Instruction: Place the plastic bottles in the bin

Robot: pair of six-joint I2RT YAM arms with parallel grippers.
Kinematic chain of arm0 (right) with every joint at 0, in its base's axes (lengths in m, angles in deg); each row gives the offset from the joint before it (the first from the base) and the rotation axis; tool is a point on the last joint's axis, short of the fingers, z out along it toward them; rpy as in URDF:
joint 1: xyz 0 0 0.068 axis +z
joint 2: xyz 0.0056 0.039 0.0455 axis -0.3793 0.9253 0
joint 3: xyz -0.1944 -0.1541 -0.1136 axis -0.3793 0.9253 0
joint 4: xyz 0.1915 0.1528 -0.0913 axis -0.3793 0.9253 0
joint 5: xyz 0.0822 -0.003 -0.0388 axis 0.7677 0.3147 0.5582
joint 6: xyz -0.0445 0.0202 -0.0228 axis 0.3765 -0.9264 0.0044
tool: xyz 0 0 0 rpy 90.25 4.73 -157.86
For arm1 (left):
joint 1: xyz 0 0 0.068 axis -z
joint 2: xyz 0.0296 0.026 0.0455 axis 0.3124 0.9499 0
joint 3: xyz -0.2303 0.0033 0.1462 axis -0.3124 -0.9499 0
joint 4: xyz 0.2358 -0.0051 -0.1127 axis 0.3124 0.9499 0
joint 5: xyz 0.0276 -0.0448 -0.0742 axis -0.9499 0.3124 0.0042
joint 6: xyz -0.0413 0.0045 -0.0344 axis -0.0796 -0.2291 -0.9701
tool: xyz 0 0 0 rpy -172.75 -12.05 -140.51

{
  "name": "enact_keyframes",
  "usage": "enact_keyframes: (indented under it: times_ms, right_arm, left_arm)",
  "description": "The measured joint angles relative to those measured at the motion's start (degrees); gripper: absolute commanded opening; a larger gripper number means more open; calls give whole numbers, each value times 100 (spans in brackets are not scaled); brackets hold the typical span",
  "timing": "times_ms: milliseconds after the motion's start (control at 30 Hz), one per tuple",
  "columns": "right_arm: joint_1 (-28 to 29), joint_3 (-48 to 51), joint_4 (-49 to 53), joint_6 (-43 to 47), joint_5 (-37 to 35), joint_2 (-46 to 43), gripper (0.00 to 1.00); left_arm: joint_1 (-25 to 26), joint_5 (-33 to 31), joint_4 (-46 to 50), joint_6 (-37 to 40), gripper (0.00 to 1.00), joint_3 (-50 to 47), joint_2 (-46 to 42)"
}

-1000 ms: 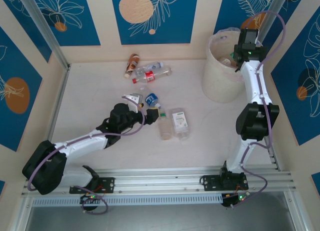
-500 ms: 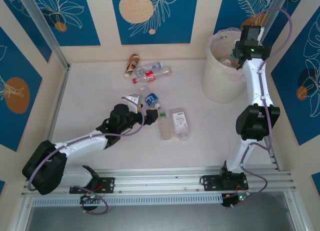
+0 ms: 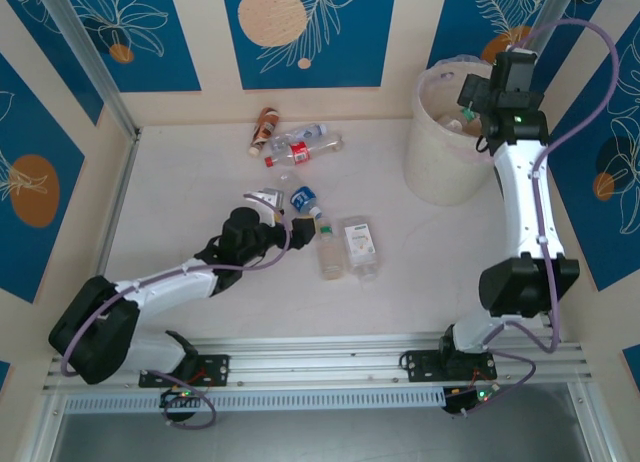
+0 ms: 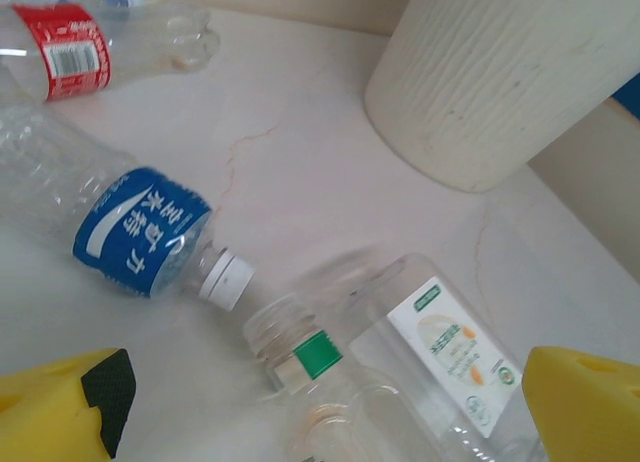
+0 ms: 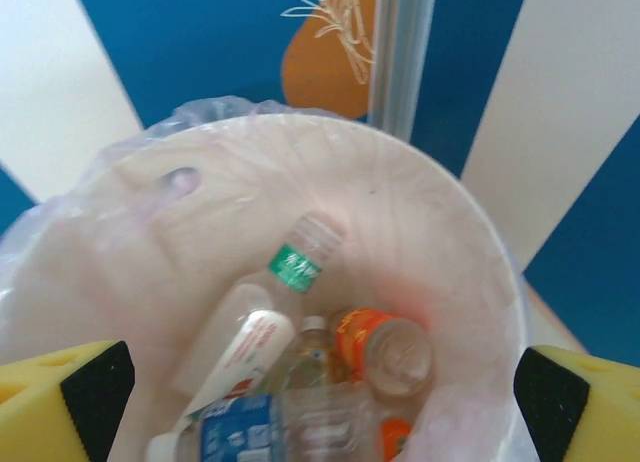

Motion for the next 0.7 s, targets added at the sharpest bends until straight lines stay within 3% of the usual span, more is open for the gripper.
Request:
enact_keyframes:
  times_ms: [333, 700]
  right_arm:
    - [0, 2002, -750, -861, 2247, -1438, 100]
    - [269, 3423, -1464, -1294, 4367, -2299, 100]
  left_arm:
    - [-376, -516, 916, -632, 100, 538, 177]
    - [-645, -601, 2142, -1751, 100, 1410, 997]
